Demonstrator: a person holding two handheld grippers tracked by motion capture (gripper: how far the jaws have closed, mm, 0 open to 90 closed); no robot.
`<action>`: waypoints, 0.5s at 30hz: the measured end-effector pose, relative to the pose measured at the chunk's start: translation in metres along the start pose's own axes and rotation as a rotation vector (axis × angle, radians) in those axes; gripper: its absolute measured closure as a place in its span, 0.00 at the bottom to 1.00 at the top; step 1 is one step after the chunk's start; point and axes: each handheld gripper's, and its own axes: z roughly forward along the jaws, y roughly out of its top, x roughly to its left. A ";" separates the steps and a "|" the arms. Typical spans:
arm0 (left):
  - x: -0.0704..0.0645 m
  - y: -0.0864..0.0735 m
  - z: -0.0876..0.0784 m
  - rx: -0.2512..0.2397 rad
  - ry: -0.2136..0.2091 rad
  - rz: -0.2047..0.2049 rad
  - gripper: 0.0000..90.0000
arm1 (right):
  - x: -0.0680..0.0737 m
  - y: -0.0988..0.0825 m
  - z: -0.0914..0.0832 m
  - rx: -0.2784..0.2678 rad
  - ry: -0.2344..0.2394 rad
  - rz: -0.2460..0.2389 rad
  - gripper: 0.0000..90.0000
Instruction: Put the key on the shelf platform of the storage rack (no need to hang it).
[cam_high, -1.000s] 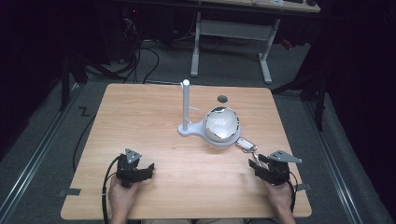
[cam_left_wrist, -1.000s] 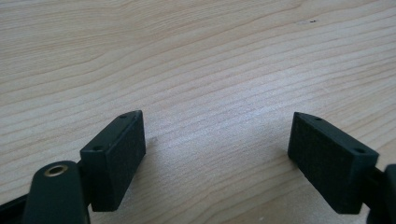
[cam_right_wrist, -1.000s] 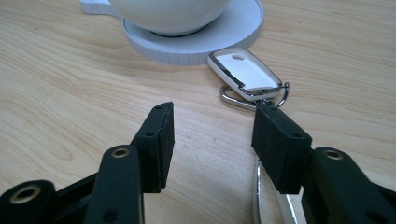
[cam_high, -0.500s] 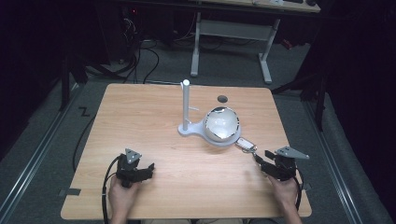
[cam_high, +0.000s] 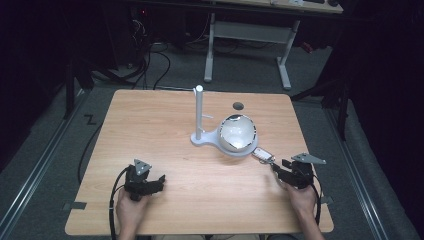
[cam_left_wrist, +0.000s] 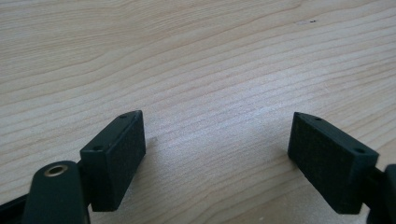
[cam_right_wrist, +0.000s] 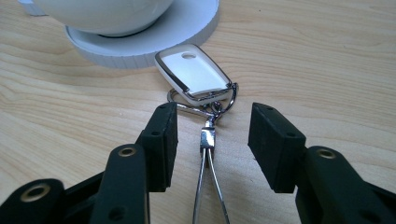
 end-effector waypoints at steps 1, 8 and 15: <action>0.000 0.000 0.000 0.000 0.000 0.000 0.21 | 0.000 0.000 0.002 0.003 -0.001 0.003 0.60; 0.000 0.000 0.000 0.000 -0.001 0.000 0.21 | -0.001 -0.001 0.013 0.034 -0.012 0.003 0.67; 0.000 0.000 0.000 0.000 -0.001 0.000 0.21 | 0.000 -0.002 0.020 0.059 -0.019 -0.011 0.74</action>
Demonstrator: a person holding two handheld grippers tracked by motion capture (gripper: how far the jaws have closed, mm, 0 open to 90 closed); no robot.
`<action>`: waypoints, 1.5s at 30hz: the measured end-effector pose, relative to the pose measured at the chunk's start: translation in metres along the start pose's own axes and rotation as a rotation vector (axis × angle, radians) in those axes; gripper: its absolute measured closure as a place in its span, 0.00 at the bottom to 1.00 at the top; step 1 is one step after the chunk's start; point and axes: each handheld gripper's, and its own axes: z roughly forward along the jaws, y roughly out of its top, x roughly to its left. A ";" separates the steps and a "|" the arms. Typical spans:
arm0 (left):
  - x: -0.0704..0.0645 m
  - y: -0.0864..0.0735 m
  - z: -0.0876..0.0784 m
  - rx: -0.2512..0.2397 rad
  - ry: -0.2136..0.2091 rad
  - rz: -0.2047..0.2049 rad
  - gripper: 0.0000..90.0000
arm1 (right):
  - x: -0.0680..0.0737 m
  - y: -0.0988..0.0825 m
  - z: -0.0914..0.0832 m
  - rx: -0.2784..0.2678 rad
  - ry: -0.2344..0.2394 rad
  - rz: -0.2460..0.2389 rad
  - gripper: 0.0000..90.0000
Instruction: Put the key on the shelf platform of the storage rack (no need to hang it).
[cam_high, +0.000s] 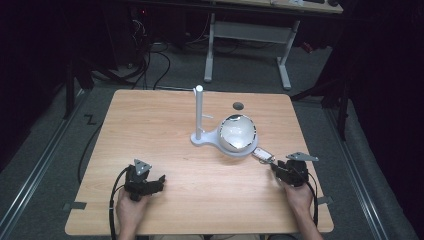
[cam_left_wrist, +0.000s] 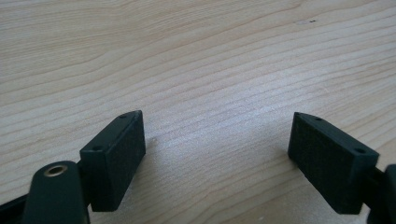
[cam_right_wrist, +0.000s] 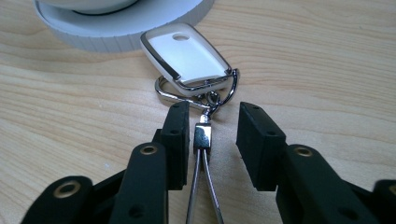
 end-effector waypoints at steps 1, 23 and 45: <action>0.000 0.000 0.000 0.000 0.000 0.000 0.21 | 0.000 0.000 0.001 0.004 0.001 -0.005 0.76; 0.000 0.000 0.000 0.000 0.000 0.000 0.21 | 0.005 0.000 0.000 0.000 -0.022 -0.073 0.91; 0.001 0.000 0.000 -0.001 -0.005 -0.004 0.21 | 0.014 0.030 -0.046 -0.131 0.044 -0.118 0.91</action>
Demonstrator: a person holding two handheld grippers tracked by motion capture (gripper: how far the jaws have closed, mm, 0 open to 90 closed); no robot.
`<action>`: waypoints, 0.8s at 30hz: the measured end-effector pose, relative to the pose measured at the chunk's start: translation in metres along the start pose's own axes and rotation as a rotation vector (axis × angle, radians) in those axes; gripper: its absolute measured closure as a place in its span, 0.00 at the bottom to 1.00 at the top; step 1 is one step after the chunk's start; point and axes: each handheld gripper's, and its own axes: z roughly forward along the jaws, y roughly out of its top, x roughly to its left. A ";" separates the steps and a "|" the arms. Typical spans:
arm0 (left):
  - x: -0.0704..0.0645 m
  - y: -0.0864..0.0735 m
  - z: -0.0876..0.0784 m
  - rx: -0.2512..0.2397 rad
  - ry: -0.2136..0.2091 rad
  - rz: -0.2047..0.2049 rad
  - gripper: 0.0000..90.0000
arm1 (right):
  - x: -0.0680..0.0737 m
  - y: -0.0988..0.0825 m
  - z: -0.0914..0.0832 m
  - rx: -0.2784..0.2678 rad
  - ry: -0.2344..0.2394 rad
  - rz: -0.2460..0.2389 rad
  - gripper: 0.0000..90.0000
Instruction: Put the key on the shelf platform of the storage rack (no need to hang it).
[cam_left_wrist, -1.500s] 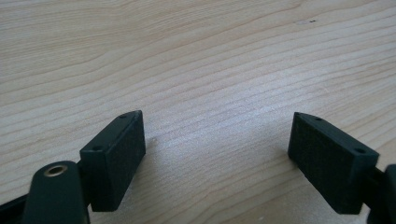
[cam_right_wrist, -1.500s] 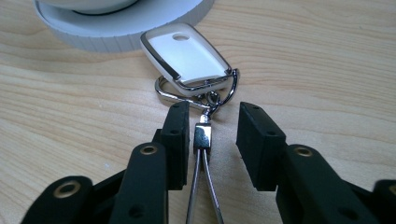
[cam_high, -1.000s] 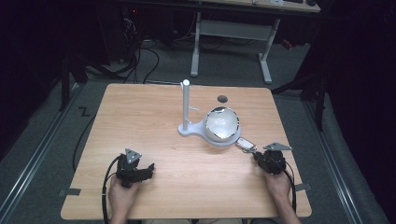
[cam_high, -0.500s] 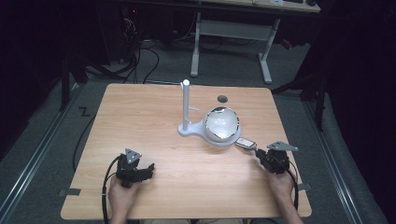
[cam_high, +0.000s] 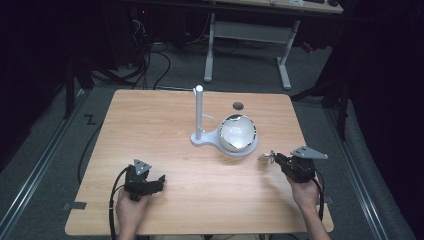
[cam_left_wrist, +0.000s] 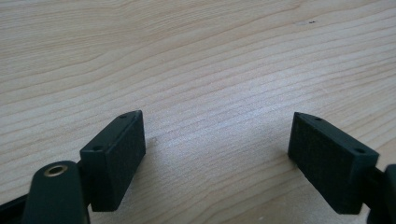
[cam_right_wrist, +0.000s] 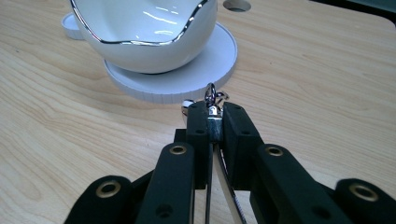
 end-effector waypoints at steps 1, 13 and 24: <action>0.000 0.000 0.000 0.000 0.000 0.000 0.21 | 0.000 0.000 0.000 0.000 0.000 0.000 0.91; -0.001 0.000 0.000 0.001 0.005 0.004 0.21 | 0.008 0.013 -0.014 -0.038 0.076 -0.013 0.91; -0.001 0.000 0.000 0.001 0.005 0.004 0.21 | 0.020 0.029 -0.019 -0.058 0.138 -0.040 0.92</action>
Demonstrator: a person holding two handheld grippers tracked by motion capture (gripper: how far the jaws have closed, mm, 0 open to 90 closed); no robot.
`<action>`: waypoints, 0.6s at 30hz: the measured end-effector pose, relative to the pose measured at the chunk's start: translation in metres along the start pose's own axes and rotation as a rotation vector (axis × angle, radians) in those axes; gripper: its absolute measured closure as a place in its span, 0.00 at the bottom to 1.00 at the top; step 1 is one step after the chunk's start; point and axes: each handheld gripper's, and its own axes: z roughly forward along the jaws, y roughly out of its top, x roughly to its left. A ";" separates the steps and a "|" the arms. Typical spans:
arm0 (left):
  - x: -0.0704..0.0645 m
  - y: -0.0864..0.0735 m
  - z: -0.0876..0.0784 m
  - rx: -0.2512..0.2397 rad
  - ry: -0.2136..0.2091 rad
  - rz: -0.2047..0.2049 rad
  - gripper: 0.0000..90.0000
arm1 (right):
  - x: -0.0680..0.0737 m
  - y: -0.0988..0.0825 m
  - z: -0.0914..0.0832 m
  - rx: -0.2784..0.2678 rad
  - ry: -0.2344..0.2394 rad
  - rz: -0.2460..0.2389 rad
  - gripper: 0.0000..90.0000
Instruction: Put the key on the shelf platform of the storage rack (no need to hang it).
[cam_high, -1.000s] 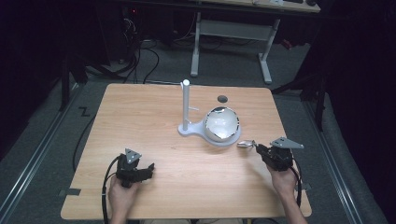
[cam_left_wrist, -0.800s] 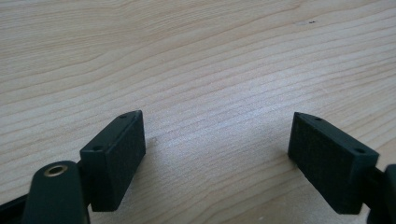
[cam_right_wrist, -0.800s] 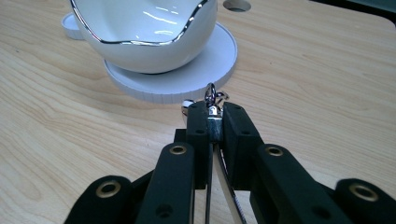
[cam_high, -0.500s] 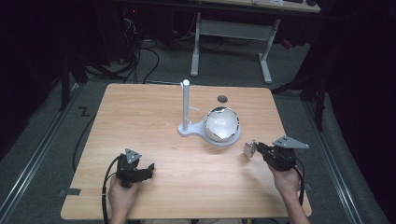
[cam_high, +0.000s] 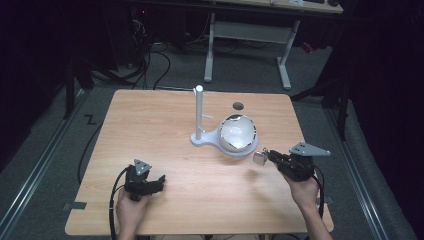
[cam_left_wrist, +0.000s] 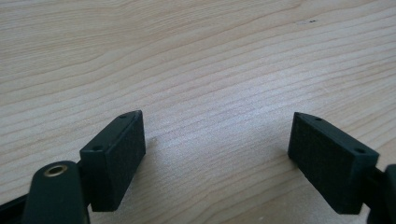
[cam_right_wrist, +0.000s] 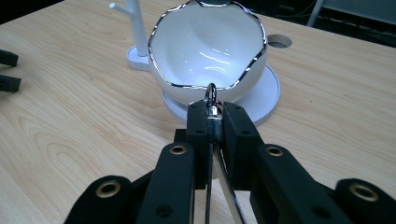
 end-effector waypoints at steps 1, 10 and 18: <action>0.000 0.000 0.000 0.000 0.000 0.000 0.21 | 0.001 0.002 0.000 -0.001 0.003 -0.002 0.91; 0.000 0.000 0.000 0.000 0.000 0.000 0.21 | 0.005 0.013 -0.001 -0.016 0.030 -0.009 0.92; 0.000 0.000 0.000 0.000 0.000 0.000 0.21 | 0.005 0.022 0.000 -0.031 0.057 -0.004 0.92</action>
